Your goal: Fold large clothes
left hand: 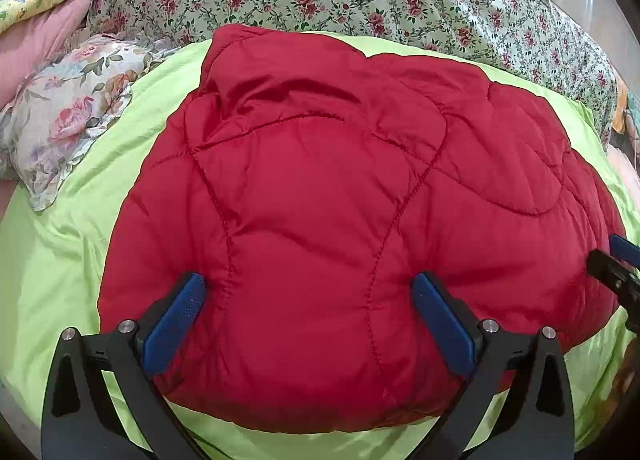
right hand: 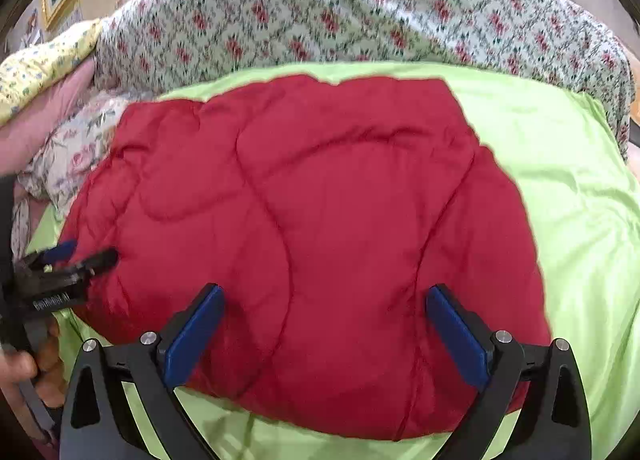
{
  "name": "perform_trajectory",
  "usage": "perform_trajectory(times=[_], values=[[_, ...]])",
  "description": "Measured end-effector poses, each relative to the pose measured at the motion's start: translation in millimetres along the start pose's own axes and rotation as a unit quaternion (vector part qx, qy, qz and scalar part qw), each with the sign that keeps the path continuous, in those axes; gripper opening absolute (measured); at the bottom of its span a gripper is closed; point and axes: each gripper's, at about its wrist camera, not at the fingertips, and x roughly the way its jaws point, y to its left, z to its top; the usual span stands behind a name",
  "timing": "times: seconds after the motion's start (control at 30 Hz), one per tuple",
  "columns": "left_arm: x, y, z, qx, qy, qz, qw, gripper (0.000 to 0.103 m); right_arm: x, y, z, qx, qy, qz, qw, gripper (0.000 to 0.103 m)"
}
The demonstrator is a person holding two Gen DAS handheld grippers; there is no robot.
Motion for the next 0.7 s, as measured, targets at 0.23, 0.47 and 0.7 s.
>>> perform_trajectory(times=[0.23,0.47,0.7], values=[[2,-1,1,0.002,-0.002,0.001,1.0,0.103,27,-1,-2,-0.004,0.022,-0.007,1.0,0.103],[3,-2,1,0.001,-0.001,-0.001,1.0,0.103,28,-1,-4,-0.006,0.018,-0.013,1.0,0.103],[6,1,5,-0.003,0.013,-0.01,0.9999,0.103,28,-1,-3,-0.001,0.022,-0.009,1.0,0.103]])
